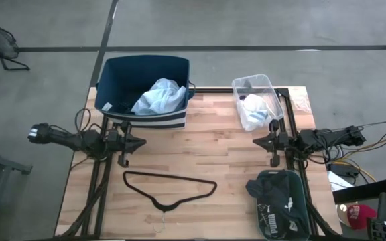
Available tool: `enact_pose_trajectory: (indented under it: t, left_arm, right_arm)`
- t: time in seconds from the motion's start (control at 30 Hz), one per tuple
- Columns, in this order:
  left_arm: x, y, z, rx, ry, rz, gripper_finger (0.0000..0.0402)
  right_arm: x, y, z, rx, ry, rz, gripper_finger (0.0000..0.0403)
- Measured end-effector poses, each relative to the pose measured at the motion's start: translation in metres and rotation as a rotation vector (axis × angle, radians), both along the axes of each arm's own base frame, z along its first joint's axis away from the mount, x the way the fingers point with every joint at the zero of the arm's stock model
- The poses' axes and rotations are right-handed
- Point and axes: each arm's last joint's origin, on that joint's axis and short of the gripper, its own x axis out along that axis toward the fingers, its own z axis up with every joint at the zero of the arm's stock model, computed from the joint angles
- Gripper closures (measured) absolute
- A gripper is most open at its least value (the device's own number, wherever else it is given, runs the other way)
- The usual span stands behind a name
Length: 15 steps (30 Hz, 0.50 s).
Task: Pick & Place Cloths
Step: Return To Home Position
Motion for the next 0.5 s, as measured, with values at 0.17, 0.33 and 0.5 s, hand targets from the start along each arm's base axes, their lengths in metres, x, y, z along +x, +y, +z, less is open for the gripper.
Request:
enact_pose_trajectory:
  t: [0.17, 0.33, 0.5]
  left_arm:
    - [-0.007, 0.002, 0.000, -0.003, -0.015, 0.000, 0.0378]
    - [-0.011, 0.003, -0.005, 0.006, 0.025, 0.002, 0.0378]
    - [-0.012, 0.003, -0.006, -0.002, 0.037, 0.021, 0.0378]
  right_arm:
    - [0.000, 0.000, 0.000, -0.002, 0.011, 0.019, 0.0394]
    - [0.001, 0.001, -0.005, -0.005, 0.025, 0.021, 0.0394]
    - [0.002, 0.002, -0.010, -0.002, 0.033, 0.051, 0.0394]
